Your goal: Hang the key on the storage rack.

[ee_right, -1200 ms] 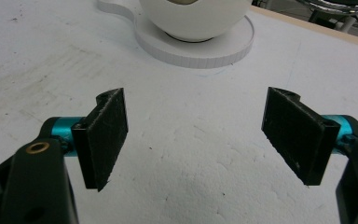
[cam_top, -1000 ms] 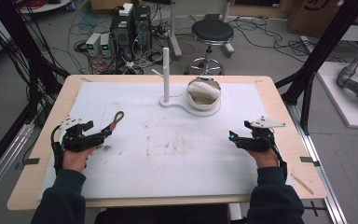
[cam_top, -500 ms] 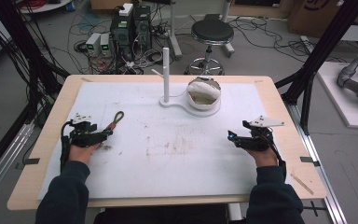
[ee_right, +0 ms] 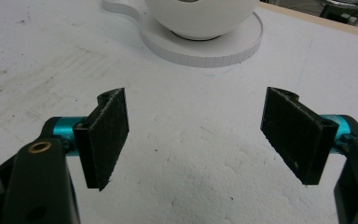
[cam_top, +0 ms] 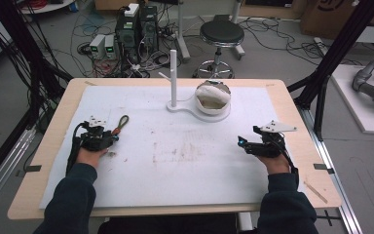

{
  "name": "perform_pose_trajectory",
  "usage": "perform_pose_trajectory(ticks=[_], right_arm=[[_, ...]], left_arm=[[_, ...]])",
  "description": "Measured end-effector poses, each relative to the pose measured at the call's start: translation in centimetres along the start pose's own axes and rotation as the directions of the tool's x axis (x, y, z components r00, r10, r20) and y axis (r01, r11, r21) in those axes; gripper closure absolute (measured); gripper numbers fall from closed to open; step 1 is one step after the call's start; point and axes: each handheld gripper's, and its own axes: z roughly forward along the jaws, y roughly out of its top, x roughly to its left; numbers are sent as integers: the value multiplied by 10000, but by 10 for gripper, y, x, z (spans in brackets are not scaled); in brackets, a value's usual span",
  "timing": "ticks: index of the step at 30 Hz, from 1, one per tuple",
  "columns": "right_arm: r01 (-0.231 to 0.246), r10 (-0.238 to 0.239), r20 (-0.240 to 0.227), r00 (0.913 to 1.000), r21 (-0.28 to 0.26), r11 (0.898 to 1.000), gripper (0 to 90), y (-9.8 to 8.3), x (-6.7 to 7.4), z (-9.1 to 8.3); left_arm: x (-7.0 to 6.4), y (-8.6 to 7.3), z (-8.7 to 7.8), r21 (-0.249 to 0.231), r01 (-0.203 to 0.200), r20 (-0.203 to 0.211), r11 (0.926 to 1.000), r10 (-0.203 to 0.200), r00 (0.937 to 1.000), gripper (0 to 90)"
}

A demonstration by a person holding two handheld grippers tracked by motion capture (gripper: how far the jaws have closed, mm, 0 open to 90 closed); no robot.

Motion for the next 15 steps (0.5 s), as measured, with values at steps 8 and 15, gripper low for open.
perform_pose_trajectory(ticks=[8,15], right_arm=[[-65,65,-2,10000,-37,10000,239,0,-1,-2],[-131,131,43,9999,-97,9999,239,-1,-2,-3]], left_arm=[[-4,2,-7,-1008,619,789,9930,-540,9954,688],[-5,4,-18,-1860,1111,1492,9762,-837,9853,690]])
